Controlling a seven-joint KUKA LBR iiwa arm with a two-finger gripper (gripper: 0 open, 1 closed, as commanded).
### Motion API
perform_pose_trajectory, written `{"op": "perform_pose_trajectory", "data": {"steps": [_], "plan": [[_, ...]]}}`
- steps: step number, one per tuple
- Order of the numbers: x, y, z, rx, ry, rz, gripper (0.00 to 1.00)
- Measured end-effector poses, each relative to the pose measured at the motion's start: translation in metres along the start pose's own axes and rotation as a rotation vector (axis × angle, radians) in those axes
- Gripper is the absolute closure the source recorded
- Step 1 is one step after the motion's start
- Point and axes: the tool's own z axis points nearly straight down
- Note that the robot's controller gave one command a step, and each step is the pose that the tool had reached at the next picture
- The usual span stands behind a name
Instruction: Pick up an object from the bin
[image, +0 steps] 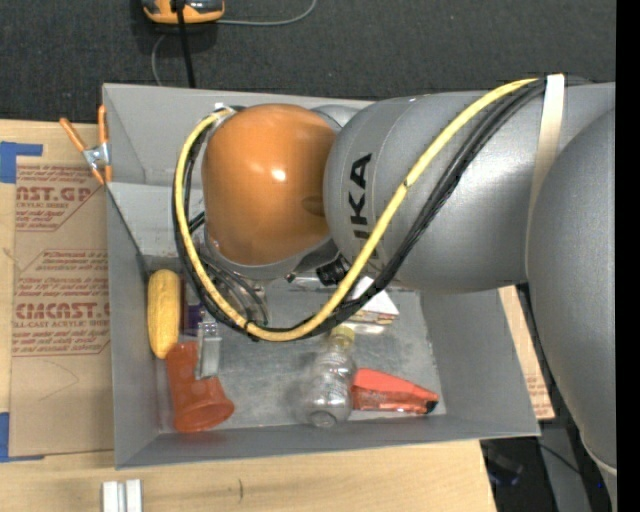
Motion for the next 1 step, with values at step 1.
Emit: {"op": "perform_pose_trajectory", "data": {"steps": [1], "plan": [[-0.0017, -0.0017, -0.0049, -0.002, -0.007, 0.003, 0.0]]}}
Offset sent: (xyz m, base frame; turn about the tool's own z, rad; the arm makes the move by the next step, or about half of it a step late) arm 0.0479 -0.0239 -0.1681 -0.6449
